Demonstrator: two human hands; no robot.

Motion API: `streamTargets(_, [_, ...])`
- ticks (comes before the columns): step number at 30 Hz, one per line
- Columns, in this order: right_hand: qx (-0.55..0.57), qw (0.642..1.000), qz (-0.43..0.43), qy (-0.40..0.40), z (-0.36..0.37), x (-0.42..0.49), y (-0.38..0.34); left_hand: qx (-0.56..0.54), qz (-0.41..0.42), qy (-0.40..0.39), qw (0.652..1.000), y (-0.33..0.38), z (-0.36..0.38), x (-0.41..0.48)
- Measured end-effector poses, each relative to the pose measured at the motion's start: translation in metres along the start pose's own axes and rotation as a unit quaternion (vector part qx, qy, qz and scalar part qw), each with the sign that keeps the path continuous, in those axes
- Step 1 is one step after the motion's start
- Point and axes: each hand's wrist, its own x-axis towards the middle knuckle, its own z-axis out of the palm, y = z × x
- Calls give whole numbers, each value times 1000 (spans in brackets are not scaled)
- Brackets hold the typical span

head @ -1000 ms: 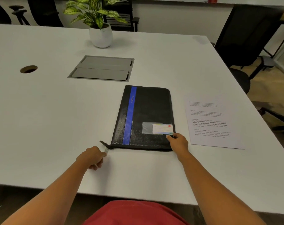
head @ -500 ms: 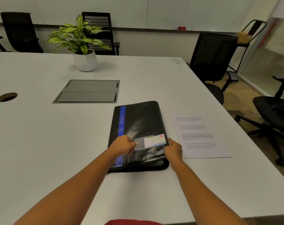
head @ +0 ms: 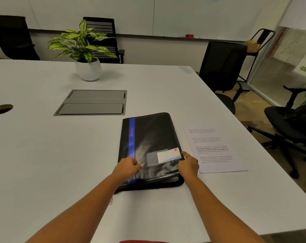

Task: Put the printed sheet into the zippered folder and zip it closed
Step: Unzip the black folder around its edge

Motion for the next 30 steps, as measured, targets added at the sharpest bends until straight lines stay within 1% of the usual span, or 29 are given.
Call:
streamTargets(3, [-21,1000,0,-1,1,3,2,17,1,14,1000,-10,2,-1])
streamTargets(7, [-55,998,-3,-14,5,8,11,78,2,90,993,-25,5,-4])
streamTargets(8, [-60,998,-2,-22,6,9,14,101,5,84,991,-30,6,-5])
streamTargets(12, [-105,993,0,-54,11,15,29,153,4,-24,988,-47,14,-9])
streamTargets(14, [-122,990,3,-66,14,18,33,160,-1,-56,986,-50,19,-11])
streamTargets(18, [-175,981,7,-88,18,25,37,167,-13,-78,983,-50,19,-9])
streamTargets(22, [-220,969,-10,-115,24,28,37,163,-16,-91,982,-51,20,-9])
streamTargets(27, [-227,965,7,-133,28,30,34,165,-18,-95,981,-52,21,-7])
streamTargets(30, [-251,953,-21,-168,25,33,33,172,-27,-111,979,-52,22,-5])
